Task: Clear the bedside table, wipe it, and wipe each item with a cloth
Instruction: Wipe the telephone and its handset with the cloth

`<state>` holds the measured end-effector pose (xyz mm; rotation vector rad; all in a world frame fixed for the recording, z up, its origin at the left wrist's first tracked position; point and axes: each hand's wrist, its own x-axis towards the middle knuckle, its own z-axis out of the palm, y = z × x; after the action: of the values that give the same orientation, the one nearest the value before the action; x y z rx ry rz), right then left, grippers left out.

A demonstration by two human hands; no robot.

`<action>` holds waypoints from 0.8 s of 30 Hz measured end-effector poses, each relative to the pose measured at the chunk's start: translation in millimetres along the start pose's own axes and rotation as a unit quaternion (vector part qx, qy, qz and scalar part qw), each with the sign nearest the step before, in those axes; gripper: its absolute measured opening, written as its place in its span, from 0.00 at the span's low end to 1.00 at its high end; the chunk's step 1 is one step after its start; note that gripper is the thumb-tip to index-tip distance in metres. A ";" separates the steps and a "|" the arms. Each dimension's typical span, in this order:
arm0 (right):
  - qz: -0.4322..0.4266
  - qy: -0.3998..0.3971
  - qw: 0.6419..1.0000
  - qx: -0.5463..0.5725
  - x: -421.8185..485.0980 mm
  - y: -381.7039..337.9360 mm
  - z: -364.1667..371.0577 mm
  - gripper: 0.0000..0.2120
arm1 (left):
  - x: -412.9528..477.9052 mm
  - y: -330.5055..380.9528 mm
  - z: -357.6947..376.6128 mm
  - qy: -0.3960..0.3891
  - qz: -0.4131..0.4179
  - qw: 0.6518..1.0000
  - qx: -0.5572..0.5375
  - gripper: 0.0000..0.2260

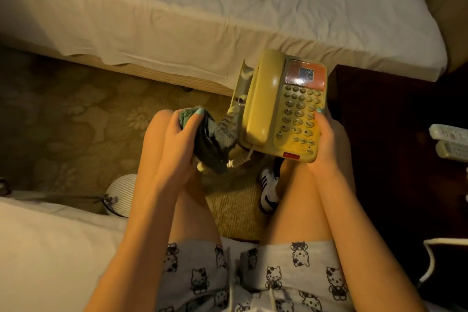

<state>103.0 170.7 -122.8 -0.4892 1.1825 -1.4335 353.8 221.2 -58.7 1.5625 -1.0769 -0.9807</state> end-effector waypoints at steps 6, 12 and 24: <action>0.007 -0.046 0.999 -0.004 -4.9 -11.4 -1.8 0.24 | 26.2 24.6 5.5 0.004 0.070 0.991 0.116 0.13; 0.028 -0.056 0.998 -0.005 -7.8 -11.5 -1.7 0.26 | 86.0 37.8 26.4 0.014 0.178 0.984 -0.016 0.17; 0.035 -0.047 0.998 0.007 -4.2 -12.6 -5.2 0.26 | 122.6 20.1 54.0 -0.189 0.170 0.963 0.088 0.23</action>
<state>93.5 174.4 -112.8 -0.4965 1.1035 -1.3442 334.5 87.1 -61.5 1.2918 -1.6788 -0.9850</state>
